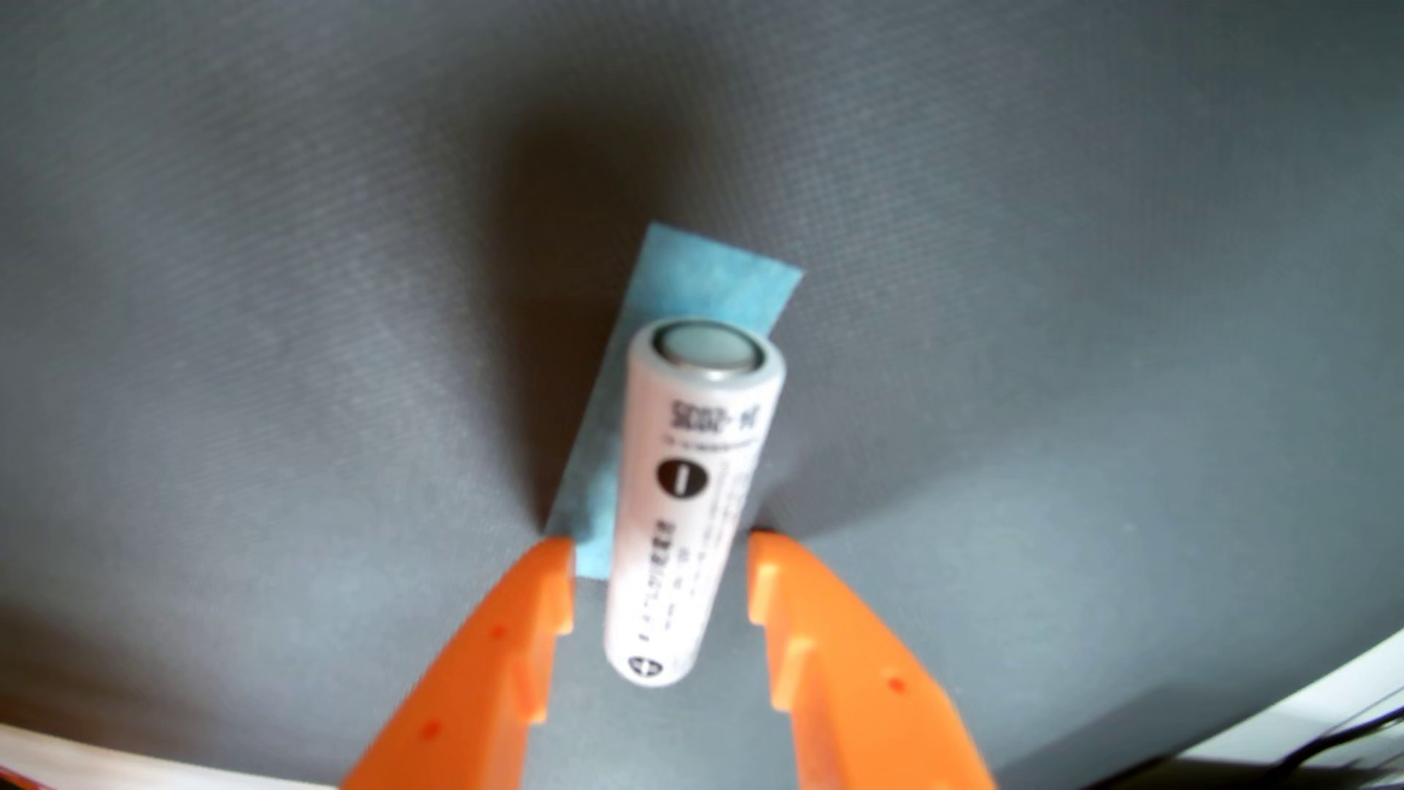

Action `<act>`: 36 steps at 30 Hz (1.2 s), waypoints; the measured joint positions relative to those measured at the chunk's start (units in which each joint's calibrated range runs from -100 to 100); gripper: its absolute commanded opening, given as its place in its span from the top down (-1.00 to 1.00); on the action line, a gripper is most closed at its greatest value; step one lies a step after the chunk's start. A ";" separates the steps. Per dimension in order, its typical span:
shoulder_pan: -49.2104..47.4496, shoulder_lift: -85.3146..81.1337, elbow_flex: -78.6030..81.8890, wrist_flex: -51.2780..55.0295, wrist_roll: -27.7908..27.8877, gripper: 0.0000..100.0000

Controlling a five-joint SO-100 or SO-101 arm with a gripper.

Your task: Insert Battery

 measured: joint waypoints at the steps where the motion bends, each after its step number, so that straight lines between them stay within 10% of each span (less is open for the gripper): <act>1: 0.00 0.08 0.00 0.00 0.00 0.72; 36: -0.08 4.08 -3.89 -0.17 -0.05 0.97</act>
